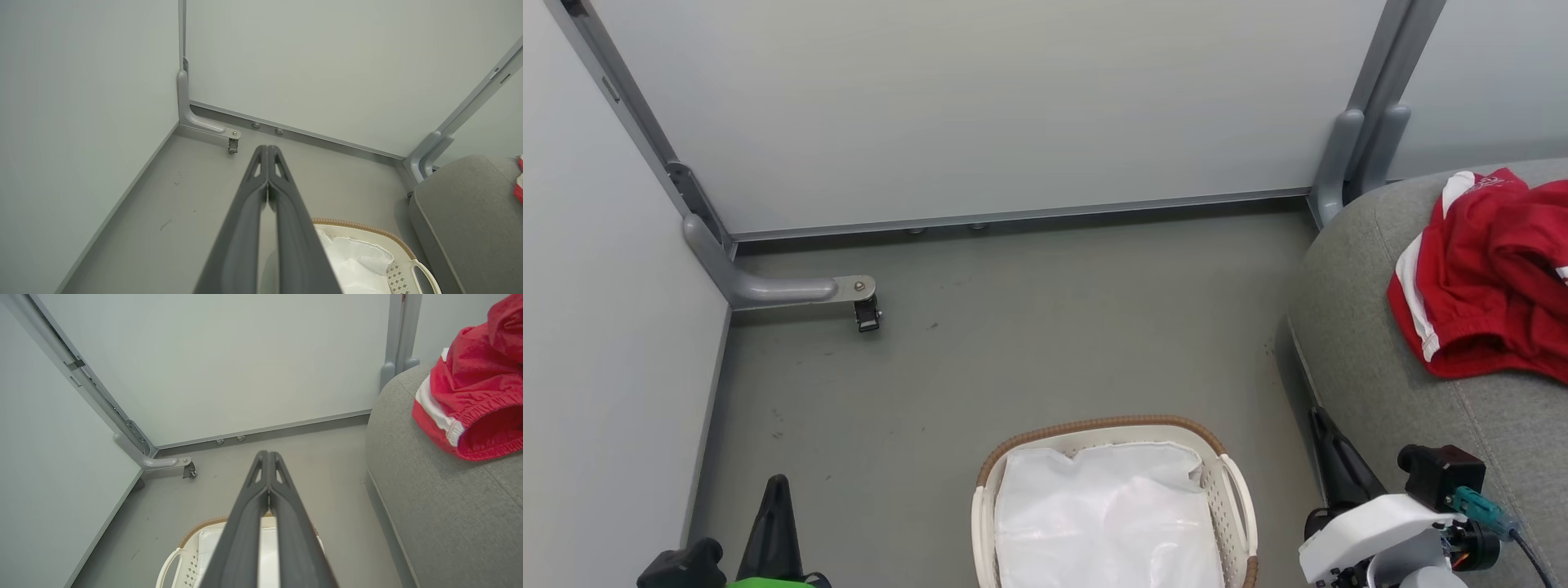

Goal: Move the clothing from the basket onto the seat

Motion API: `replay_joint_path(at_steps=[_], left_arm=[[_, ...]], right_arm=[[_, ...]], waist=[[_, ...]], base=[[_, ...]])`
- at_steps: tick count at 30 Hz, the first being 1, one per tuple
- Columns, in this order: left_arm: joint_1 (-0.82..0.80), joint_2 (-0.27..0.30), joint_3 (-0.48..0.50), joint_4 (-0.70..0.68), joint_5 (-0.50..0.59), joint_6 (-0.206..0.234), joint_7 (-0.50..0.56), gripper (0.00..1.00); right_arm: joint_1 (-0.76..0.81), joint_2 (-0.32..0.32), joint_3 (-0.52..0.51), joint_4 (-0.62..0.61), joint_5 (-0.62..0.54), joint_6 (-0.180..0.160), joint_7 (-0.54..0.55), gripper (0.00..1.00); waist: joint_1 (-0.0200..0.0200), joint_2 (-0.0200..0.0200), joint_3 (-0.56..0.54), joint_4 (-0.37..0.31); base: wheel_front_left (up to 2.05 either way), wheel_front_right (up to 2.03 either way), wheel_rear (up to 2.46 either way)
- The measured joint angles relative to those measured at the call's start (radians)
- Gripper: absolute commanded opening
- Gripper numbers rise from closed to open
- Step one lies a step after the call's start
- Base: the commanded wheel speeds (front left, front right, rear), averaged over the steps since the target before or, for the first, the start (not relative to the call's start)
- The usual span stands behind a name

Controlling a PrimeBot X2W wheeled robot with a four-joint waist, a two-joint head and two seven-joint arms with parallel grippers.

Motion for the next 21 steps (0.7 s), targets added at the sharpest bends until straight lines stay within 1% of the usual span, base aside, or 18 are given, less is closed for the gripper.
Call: replay_joint_path(at_steps=[10, 21], left_arm=[[-0.021, 0.0, 0.014, -0.001, -0.173, -0.002, 0.046, 0.0], [-0.045, 0.0, 0.03, -0.003, -0.33, -0.009, 0.089, 0.0]], right_arm=[[-0.001, -0.001, -0.021, -0.009, 0.18, 0.0, 0.048, 0.0], [-0.005, -0.002, -0.041, -0.018, 0.348, 0.0, 0.09, 0.0]], waist=[[0.0, 0.0, -0.001, 0.003], [0.0, 0.0001, -0.002, 0.007]], base=[[0.0, 0.0, 0.0], [0.0, 0.0, 0.0]])
